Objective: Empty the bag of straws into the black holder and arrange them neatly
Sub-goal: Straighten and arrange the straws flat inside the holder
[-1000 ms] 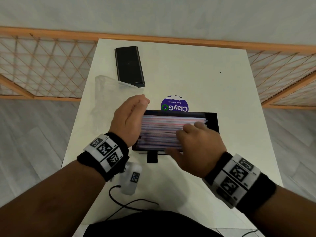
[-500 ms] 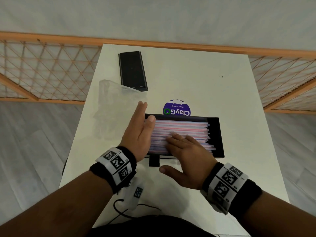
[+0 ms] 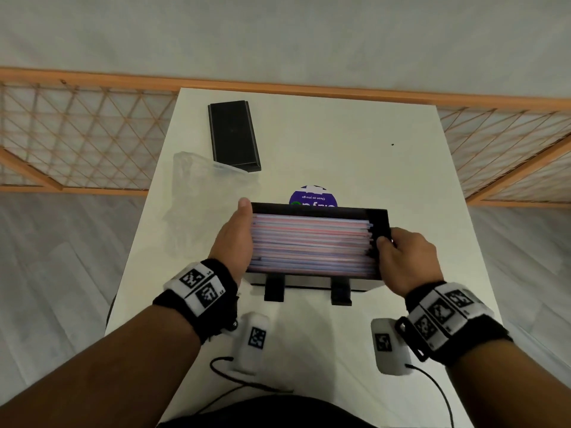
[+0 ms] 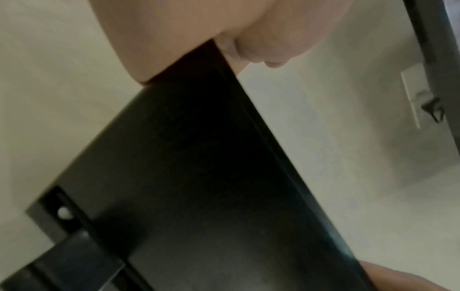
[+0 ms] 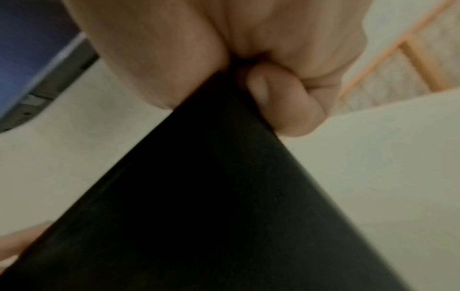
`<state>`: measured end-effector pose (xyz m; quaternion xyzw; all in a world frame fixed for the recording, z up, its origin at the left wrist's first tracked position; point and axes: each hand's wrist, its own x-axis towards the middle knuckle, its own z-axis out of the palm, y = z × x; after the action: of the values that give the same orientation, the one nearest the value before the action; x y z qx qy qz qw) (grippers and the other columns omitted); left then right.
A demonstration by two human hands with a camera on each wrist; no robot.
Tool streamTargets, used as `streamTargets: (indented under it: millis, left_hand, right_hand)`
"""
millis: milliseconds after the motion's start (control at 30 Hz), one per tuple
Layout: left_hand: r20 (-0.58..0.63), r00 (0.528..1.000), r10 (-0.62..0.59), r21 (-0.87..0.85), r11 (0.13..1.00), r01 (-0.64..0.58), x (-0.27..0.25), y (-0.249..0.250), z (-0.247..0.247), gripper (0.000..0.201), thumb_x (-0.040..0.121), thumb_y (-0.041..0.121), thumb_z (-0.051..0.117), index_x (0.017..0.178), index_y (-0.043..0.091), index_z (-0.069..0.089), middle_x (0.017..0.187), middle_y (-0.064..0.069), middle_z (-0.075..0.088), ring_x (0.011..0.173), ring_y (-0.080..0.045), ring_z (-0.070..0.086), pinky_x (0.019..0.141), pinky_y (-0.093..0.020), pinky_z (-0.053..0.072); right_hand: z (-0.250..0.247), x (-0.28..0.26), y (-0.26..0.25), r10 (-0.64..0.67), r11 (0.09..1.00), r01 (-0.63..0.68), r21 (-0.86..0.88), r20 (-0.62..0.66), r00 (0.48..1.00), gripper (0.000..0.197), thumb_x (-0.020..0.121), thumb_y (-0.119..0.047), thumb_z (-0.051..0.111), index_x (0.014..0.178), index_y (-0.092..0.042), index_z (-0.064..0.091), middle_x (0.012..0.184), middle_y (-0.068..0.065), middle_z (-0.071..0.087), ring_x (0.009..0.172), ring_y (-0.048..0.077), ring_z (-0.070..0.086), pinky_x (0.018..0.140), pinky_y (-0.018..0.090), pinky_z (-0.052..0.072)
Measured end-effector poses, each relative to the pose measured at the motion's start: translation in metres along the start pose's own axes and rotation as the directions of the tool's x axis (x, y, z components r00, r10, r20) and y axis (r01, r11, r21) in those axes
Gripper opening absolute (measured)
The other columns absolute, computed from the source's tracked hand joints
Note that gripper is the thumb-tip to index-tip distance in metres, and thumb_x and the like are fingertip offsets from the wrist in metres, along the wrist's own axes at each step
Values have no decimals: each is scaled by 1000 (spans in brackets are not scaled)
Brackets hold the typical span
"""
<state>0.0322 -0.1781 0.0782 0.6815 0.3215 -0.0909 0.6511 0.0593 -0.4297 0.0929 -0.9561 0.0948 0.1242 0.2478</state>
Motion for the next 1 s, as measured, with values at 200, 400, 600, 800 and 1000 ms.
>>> streamTargets:
  millis: [200,400,600,800,1000]
  left_hand:
    - [164,986,-27,-258,964,70,9,28,-1,70,100,69,24,127,23,69,120,-4,75,113,-23,70,104,-45,49]
    - [138,990,-24,-322,944,68,19,32,-13,71,101,68,19,132,23,65,125,-5,73,118,-24,68,103,-45,49]
    - [97,995,-31,-195,980,49,11,25,-7,67,96,73,28,119,28,71,118,0,75,113,-20,69,108,-47,47]
    - [109,994,-18,-54,998,24,9,8,-1,69,92,79,27,121,30,67,121,1,71,115,-18,65,112,-45,43]
    - [35,999,-34,64,997,32,17,5,-1,100,61,102,27,121,30,64,118,1,70,111,-21,66,107,-48,46]
  right_hand:
    - [-73,-8,-61,-348,937,333,-104,-352,869,33,93,-24,45,70,-4,58,53,3,46,49,25,38,49,34,15]
    - [-64,10,-76,-396,918,374,-130,-288,872,27,96,-17,49,80,0,64,58,3,47,60,28,39,60,34,20]
    - [-34,21,-38,-187,976,203,73,-182,965,26,98,-21,52,101,-1,68,79,17,64,80,36,56,65,33,32]
    - [-1,29,-3,-2,977,9,214,-30,1000,27,96,-20,53,118,-10,65,96,10,67,94,30,58,79,32,42]
    - [6,33,4,79,961,-92,261,60,995,24,92,-25,58,113,-15,63,79,1,62,82,27,60,74,36,48]
